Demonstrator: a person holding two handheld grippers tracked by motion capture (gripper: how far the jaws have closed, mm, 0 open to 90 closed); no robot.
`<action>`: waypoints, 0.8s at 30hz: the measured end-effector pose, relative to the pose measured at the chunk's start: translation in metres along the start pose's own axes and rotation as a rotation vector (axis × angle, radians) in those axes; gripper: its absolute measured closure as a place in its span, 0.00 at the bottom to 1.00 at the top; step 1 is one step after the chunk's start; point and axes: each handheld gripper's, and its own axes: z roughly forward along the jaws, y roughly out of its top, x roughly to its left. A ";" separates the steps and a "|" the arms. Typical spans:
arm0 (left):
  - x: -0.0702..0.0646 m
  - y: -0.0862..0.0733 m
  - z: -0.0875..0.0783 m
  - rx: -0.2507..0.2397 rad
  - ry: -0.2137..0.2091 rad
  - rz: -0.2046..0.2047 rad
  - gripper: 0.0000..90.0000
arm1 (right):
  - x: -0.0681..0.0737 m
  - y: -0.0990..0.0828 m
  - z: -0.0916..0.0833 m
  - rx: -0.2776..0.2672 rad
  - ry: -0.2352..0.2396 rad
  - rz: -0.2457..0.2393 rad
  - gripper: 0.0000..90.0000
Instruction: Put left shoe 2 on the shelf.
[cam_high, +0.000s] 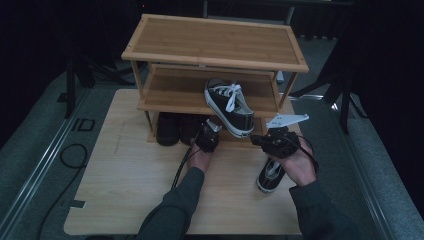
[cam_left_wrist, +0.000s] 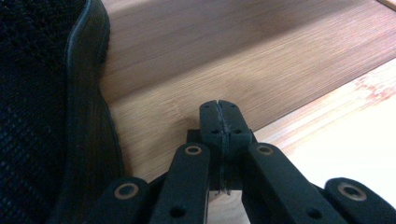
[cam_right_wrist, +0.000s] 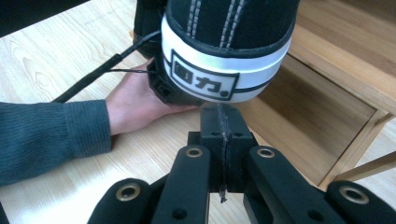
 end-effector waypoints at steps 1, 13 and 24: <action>0.000 0.000 0.001 -0.001 -0.001 -0.003 1.00 | 0.001 0.000 -0.001 -0.006 0.002 -0.002 0.99; 0.001 -0.002 0.003 -0.015 -0.013 0.001 1.00 | 0.010 0.008 -0.008 -0.041 -0.004 -0.036 0.99; 0.001 -0.003 0.003 -0.023 -0.010 0.000 1.00 | 0.014 0.010 -0.005 -0.049 -0.005 -0.045 1.00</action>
